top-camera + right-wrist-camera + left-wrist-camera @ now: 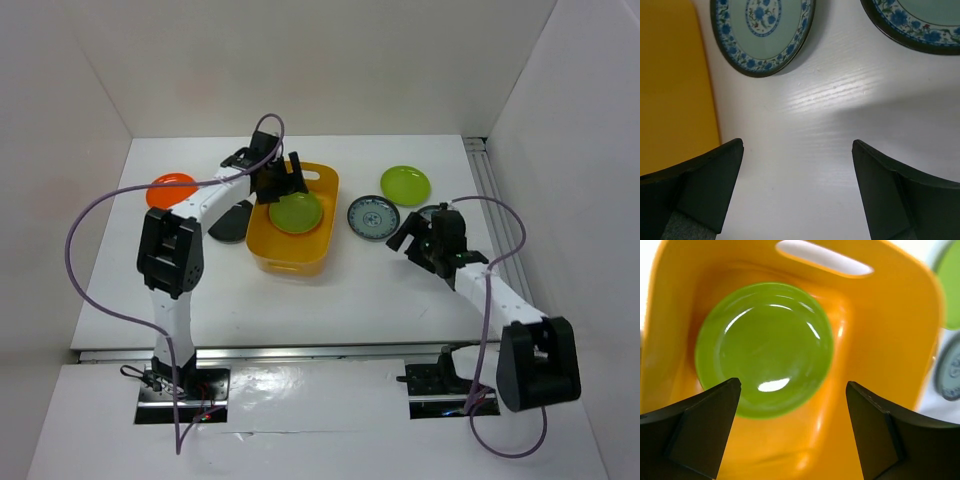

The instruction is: Place the plates into the plastic bin on the countertop

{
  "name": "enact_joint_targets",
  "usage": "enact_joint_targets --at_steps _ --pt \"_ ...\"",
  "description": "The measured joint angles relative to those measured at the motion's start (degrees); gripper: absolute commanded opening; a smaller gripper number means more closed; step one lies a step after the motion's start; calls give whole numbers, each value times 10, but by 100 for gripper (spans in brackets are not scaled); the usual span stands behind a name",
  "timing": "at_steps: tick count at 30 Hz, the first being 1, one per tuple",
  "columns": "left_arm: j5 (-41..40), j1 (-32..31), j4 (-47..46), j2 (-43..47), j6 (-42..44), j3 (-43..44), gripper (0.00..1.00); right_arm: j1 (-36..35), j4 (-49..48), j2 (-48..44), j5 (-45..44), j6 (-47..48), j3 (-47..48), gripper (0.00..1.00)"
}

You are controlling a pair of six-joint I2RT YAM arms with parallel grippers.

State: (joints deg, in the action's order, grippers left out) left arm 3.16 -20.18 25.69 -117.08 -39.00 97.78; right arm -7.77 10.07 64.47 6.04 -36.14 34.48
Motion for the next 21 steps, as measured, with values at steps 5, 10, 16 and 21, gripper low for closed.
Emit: enact_joint_targets --at_steps 5,10,16,21 --pt "1 -9 10 72 0 0 100 -11 -71 114 -7 -16 6 95" --pt "18 -14 8 151 0 3 100 -25 -128 189 -13 -20 22 94" --pt "4 -14 37 194 12 6 100 -26 -201 268 -26 -28 59 91" --pt "-24 -6 70 228 29 -17 100 -26 -240 317 -45 -37 91 79"
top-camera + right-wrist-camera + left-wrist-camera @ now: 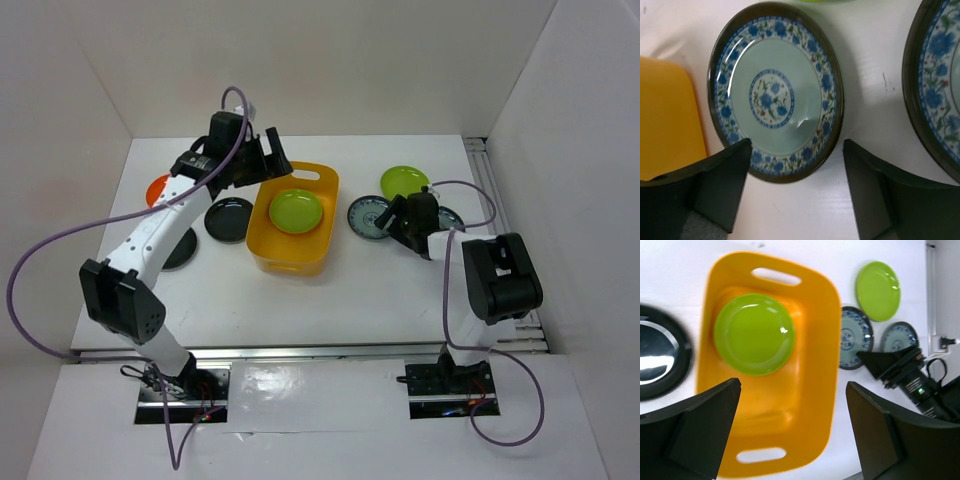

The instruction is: Place the plates into the plastic bin on the countertop

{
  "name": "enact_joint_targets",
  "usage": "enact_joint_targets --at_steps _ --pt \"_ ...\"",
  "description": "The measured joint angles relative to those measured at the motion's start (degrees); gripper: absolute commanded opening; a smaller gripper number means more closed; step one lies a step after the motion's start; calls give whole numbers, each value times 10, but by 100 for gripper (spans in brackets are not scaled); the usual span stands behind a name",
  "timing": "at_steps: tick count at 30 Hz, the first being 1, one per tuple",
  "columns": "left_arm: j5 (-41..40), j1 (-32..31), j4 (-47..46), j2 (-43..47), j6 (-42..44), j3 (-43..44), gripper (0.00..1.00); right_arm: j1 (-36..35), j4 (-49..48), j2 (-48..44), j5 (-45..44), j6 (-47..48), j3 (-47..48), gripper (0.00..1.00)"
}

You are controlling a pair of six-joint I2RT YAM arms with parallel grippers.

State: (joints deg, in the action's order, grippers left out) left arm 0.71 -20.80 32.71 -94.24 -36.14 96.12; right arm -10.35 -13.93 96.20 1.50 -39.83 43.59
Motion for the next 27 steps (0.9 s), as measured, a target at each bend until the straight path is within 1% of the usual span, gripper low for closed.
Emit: enact_joint_targets --at_steps 1,5,6,7,9,11,13,14,17,21,24,27 --pt "-3 6 5 14 1 -12 100 0 -4 7 -4 -3 5 70" --pt "-10 45 19 63 2 -49 100 0 -6 39 -28 -17 31 58" --pt "-11 56 20 74 2 -57 100 0 -7 44 -35 -23 34 49" --pt "-14 66 20 85 2 -65 100 -1 -4 47 -44 -27 37 43" --pt "-19 81 21 105 1 -79 100 -2 -2 54 -59 -41 40 34" --pt "-24 87 21 125 0 -95 100 -5 3 58 -77 -54 43 22" --pt "-26 92 20 141 -2 -112 100 -8 6 63 -89 -68 44 14" --pt "-26 96 18 148 -4 -123 100 -9 6 65 -94 -77 46 0" --pt "-21 117 22 155 -15 -153 100 -13 13 75 -97 -100 65 0" --pt "-19 167 33 154 -31 -195 100 -32 52 70 -116 -108 99 0" --pt "-37 200 54 154 -49 -216 100 -57 109 44 -157 -96 125 0" --pt "-67 221 72 164 -74 -235 100 -82 160 0 -212 -66 164 0"
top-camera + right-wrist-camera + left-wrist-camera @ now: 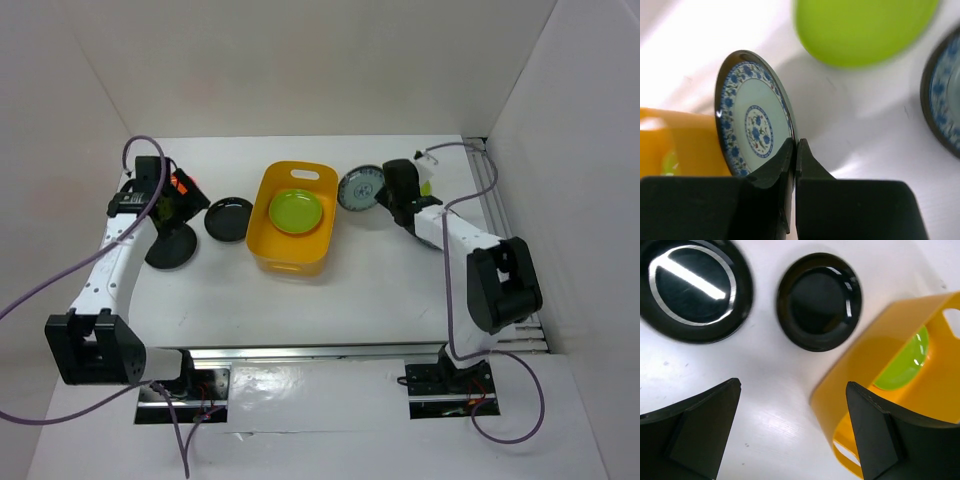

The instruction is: Place the plates into the plastic bin on the countertop

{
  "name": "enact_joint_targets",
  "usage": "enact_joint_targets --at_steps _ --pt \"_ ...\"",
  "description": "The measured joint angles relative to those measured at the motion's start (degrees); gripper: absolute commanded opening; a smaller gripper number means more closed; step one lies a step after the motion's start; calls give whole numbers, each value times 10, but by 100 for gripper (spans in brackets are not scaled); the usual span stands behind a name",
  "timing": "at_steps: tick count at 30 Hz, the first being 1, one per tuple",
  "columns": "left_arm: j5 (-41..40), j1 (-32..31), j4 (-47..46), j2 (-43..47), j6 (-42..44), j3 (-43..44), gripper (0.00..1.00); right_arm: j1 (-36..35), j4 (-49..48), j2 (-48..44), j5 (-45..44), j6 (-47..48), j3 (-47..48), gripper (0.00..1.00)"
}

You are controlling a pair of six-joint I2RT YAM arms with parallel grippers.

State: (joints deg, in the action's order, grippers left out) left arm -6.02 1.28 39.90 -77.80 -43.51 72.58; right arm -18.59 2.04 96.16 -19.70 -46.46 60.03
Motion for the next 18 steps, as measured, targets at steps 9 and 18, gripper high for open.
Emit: enact_joint_targets --at_steps 9,18 --pt "-76 51 32 86 -61 -99 100 -62 14 -85 -107 135 162 0" --pt "-49 128 8 41 -66 -189 100 -114 39 57 25 243 302 0"
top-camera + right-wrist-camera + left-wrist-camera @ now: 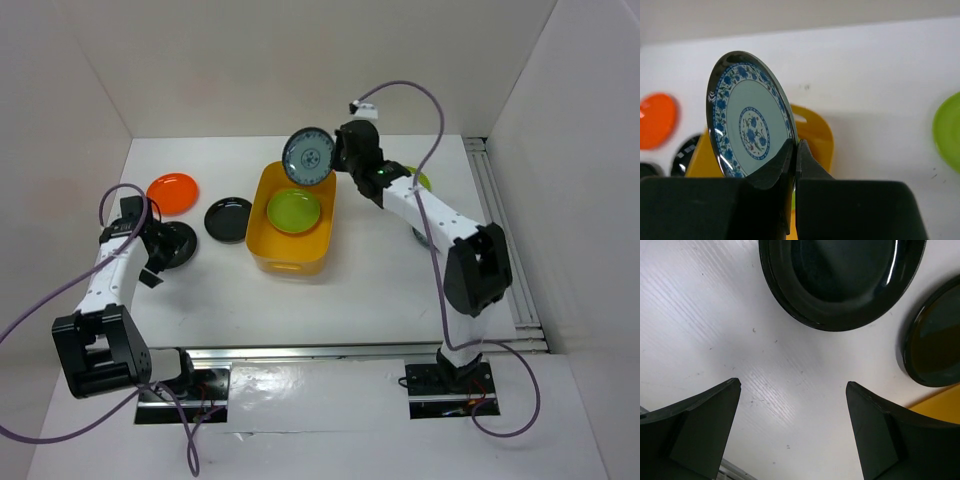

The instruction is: Place the plates into the plastic bin on the countertop

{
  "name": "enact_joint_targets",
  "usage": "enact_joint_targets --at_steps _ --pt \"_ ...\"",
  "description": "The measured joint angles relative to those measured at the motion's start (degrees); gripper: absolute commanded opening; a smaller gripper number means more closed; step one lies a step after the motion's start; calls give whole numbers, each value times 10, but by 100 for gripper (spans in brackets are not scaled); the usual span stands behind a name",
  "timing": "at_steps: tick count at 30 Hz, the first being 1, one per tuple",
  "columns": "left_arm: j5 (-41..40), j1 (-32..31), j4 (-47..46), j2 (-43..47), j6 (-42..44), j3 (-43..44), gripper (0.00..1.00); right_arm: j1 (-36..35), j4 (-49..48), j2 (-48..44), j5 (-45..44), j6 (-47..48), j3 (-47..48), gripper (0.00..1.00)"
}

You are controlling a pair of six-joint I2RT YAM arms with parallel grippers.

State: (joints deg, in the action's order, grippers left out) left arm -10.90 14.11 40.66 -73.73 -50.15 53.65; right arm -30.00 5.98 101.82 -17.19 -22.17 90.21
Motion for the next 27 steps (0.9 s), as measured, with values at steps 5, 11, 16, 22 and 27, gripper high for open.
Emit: enact_joint_targets --at_steps 5,11,16,22,27 --pt "12 18 -32 -12 3 -13 100 -12 59 97 49 24 29 0" --pt "23 30 -70 -38 4 -26 100 -17 99 159 79 33 59 0" --pt "32 32 -80 -42 5 -47 100 -23 108 177 90 36 94 8" --pt "33 35 -88 -56 5 -48 100 -30 110 184 97 37 111 61" --pt "34 35 -90 -71 4 -51 99 -40 116 186 108 39 122 88"
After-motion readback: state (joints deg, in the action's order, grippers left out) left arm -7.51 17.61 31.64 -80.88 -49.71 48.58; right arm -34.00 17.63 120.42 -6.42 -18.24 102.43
